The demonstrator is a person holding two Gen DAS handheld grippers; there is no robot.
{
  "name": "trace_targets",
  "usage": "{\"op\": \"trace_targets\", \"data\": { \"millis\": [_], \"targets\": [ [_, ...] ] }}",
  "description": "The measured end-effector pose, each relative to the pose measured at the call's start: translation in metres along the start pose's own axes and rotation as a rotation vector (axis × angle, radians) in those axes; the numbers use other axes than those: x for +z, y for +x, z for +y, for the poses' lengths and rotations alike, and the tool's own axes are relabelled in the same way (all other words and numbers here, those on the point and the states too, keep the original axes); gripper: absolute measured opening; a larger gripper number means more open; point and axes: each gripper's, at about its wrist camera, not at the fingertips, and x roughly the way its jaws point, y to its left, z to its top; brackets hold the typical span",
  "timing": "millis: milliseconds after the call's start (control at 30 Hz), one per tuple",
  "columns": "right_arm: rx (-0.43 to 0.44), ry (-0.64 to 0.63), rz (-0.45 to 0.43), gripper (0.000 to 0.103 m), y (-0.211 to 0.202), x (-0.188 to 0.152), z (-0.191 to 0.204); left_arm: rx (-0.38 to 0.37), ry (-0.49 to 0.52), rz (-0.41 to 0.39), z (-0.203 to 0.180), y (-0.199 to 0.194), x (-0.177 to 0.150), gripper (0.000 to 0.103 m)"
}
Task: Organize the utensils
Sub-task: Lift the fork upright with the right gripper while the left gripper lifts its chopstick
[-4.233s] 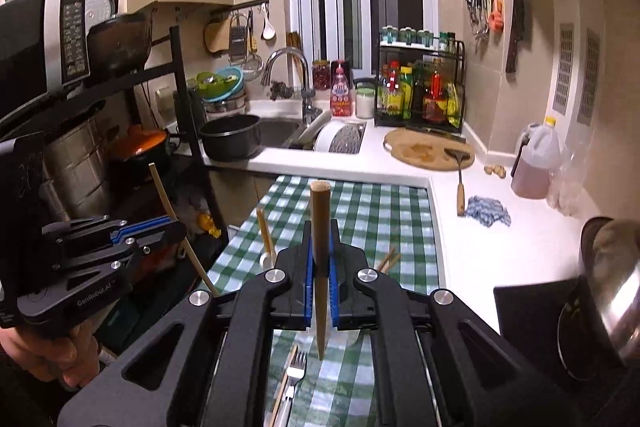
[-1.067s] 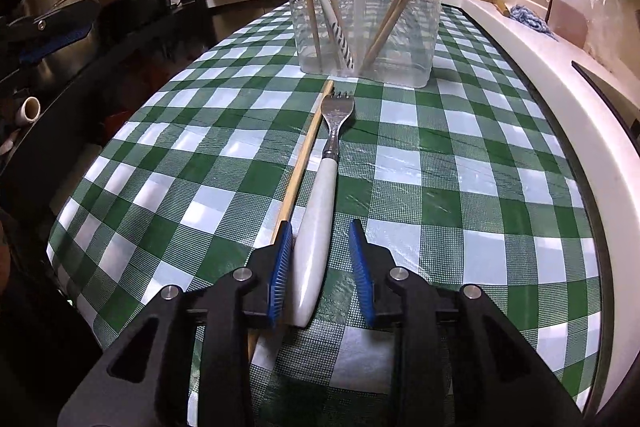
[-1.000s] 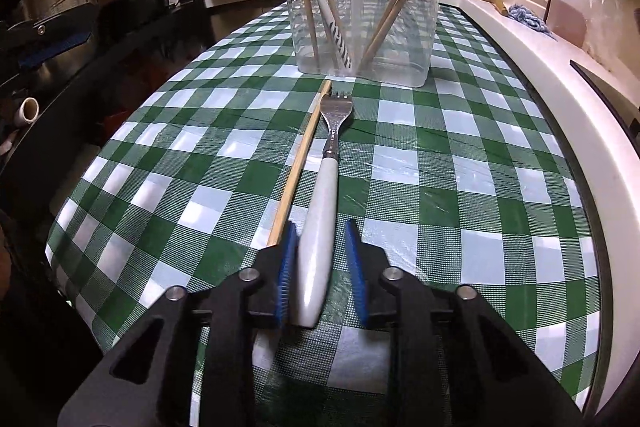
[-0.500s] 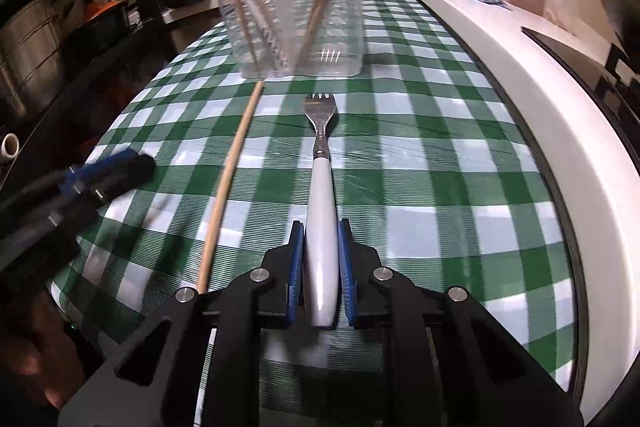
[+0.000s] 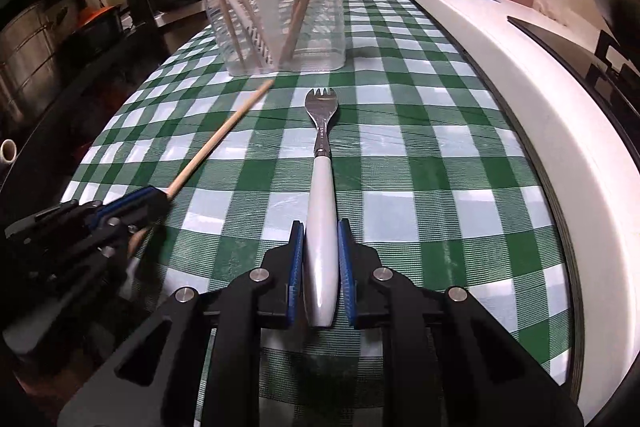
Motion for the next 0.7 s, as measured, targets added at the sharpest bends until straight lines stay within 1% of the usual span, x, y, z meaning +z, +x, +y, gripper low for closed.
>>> {"op": "trace_targets", "data": {
  "millis": [67,133,267,400,700],
  "targets": [
    [0.010,-0.009,0.001,0.018,0.001,-0.001,0.004,0.009,-0.040,0.005,0.013,-0.003,-0.004,0.007],
    [0.008,-0.012,0.002,0.018,0.001,-0.002,0.006,-0.007,-0.063,0.006,0.022,-0.004,-0.009,0.007],
    [0.003,-0.004,-0.004,0.019,-0.001,-0.004,0.008,-0.016,-0.064,-0.016,0.025,-0.010,-0.019,0.010],
    [-0.011,-0.009,-0.010,0.019,-0.002,-0.007,0.009,-0.013,-0.052,-0.034,0.020,-0.015,-0.027,0.011],
    [-0.025,-0.016,-0.016,0.018,-0.002,-0.008,0.010,-0.003,-0.050,-0.046,0.018,-0.017,-0.029,0.011]
  ]
}}
